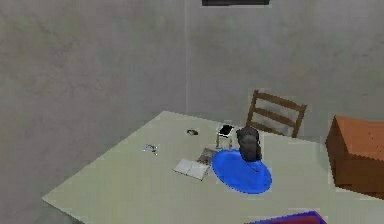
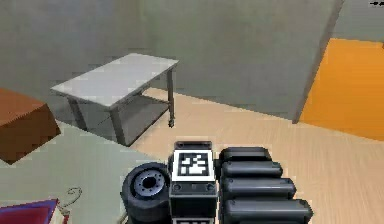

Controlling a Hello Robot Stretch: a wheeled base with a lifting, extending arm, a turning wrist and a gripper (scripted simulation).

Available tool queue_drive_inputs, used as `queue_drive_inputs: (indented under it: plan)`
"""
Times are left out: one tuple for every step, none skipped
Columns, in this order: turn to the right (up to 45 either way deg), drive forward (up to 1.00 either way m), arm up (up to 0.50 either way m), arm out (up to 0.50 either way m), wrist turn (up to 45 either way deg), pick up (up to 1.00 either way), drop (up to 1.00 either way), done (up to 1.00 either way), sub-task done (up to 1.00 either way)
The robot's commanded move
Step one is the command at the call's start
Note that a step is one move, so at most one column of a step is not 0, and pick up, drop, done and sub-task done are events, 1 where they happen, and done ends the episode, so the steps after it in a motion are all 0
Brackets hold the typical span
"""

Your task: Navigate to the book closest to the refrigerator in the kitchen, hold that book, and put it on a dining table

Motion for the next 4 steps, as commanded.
queue_drive_inputs:
  plan:
    - [-45.0,0.0,0.0,0.0,0.0,0.0,0.0,0.0,0.0]
    - [-3.0,0.0,0.0,0.0,0.0,0.0,0.0,0.0,0.0]
    - [0.0,0.0,0.0,0.48,0.0,0.0,0.0,0.0,0.0]
    - [0.0,0.0,0.0,0.0,39.0,0.0,0.0,0.0,0.0]
